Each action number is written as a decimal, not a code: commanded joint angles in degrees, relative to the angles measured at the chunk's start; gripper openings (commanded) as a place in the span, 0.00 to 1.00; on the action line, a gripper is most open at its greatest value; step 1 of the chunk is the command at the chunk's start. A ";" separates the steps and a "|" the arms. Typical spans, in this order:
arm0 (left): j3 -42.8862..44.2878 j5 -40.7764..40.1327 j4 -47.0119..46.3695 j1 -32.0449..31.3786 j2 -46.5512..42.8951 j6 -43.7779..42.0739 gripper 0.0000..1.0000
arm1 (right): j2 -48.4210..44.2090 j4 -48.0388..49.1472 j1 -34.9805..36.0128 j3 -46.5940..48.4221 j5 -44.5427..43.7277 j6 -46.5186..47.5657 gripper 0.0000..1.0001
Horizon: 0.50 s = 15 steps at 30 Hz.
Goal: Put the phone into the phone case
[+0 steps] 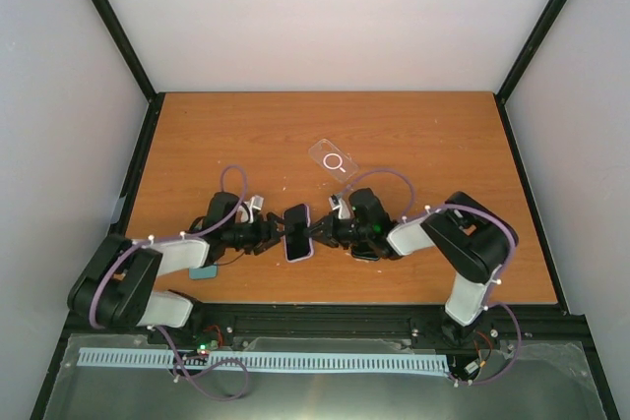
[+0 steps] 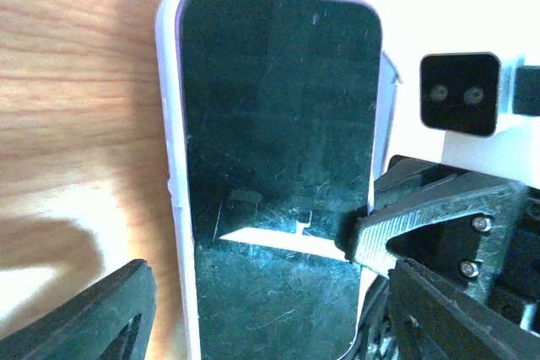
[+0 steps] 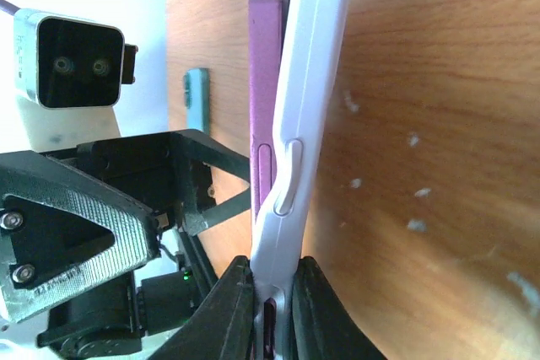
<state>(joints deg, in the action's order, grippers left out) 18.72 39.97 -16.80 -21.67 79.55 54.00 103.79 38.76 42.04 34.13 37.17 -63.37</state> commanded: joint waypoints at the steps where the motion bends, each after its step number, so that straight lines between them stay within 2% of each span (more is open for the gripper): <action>1: -0.50 0.04 2.22 -0.30 -7.35 -0.76 0.78 | -9.39 1.91 -0.16 -1.68 -0.24 0.68 0.03; 5: -0.29 1.58 2.59 -0.30 -13.15 -0.45 0.79 | -15.56 5.03 -0.45 -3.13 0.67 -2.15 0.03; 7: -0.34 3.69 0.28 -0.30 -14.88 0.63 0.76 | -17.93 6.84 -0.47 -3.28 1.53 -3.70 0.03; 12: -2.56 10.79 -12.98 -0.39 -16.77 7.76 0.55 | -21.78 9.05 -0.43 -3.39 3.15 -6.33 0.04; 15: -4.40 12.50 -20.56 -0.43 -18.27 12.16 0.35 | -23.40 8.24 -0.40 -3.82 2.80 -6.63 0.05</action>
<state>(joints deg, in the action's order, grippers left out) 16.45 47.72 -25.85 -21.65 63.00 59.88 83.57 40.99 41.67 30.57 38.52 -68.38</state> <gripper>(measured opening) 0.440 0.097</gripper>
